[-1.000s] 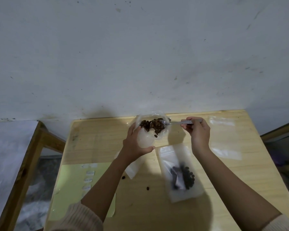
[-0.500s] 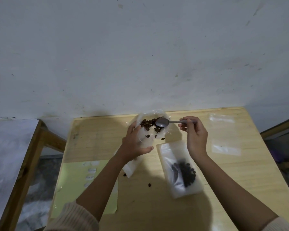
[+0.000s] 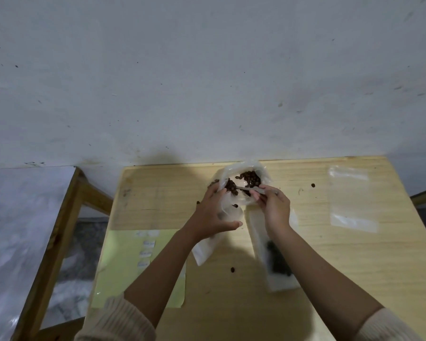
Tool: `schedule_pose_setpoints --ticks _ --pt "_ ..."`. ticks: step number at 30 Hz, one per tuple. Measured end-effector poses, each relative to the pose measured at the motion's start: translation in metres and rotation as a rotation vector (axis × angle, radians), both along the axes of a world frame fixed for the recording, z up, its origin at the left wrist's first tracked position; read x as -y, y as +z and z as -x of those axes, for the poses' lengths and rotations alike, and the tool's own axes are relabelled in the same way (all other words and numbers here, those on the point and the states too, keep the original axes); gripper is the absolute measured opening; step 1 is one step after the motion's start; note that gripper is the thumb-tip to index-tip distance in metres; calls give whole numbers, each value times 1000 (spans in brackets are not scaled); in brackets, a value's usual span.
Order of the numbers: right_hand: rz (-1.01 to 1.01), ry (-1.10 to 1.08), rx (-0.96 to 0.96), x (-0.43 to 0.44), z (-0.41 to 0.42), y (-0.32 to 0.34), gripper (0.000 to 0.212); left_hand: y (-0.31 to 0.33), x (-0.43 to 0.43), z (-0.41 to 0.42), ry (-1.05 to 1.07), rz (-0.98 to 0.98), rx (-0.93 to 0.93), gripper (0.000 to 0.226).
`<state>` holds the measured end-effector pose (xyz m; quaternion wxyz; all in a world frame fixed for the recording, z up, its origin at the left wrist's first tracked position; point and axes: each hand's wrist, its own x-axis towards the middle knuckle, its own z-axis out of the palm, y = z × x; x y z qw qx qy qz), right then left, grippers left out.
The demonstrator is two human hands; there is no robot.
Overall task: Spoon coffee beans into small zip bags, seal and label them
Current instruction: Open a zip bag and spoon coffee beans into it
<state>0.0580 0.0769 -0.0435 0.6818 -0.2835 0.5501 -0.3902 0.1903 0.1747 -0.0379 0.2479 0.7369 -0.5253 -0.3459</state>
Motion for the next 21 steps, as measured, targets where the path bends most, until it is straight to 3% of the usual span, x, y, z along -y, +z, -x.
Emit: schedule_pose_setpoints --ticks 6,14,21 --pt "-52 -55 -26 9 2 3 22 1 1 -3 53 -6 -17 99" --pt "153 -103 -77 25 25 28 24 0 5 -2 100 8 -4 105" --pt "366 103 -108 22 34 46 27 1 7 -2 106 -13 14 114"
